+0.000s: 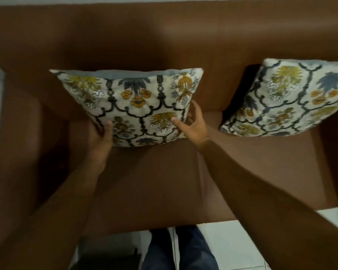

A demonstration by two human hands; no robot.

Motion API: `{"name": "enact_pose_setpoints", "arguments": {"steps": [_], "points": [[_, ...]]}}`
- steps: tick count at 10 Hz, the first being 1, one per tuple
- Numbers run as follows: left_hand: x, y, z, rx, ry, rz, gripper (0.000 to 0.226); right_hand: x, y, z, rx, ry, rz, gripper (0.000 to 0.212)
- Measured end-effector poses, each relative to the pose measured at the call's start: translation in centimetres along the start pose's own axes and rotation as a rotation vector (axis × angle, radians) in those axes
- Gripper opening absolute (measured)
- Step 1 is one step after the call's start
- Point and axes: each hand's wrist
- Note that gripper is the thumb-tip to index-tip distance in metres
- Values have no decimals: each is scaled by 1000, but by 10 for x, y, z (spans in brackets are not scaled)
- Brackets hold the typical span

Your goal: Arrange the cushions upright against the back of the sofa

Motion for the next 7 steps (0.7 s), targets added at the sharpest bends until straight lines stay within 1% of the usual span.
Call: {"name": "enact_pose_setpoints", "arguments": {"steps": [1, 2, 3, 4, 5, 6, 7], "points": [[7, 3, 4, 82, -48, 34, 71, -10, 9, 12, -35, -23, -47, 69], [14, 1, 14, 125, -78, -9, 78, -9, 22, 12, -42, -32, -18, 56], [7, -3, 18, 115, -56, -35, 76, -7, 30, 10, -61, -18, -7, 61], [3, -10, 24, 42, -59, -79, 80, -7, 32, 13, -60, 7, -21, 77], [2, -12, 26, 21, -90, -18, 86, -13, 32, 13, -68, 54, -51, 111], [14, -21, 5, 120, -111, 287, 100, -20, 29, -3, 8, 94, -133, 124], [22, -30, -34, 232, -22, 441, 98, -18, 20, -40, 166, 46, -446, 121]]}}
Point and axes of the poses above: each hand's wrist, its own z-axis towards the middle knuckle, its own y-axis out of the palm, x = y × z, and after that the axes turned 2 degrees about x, right-handed
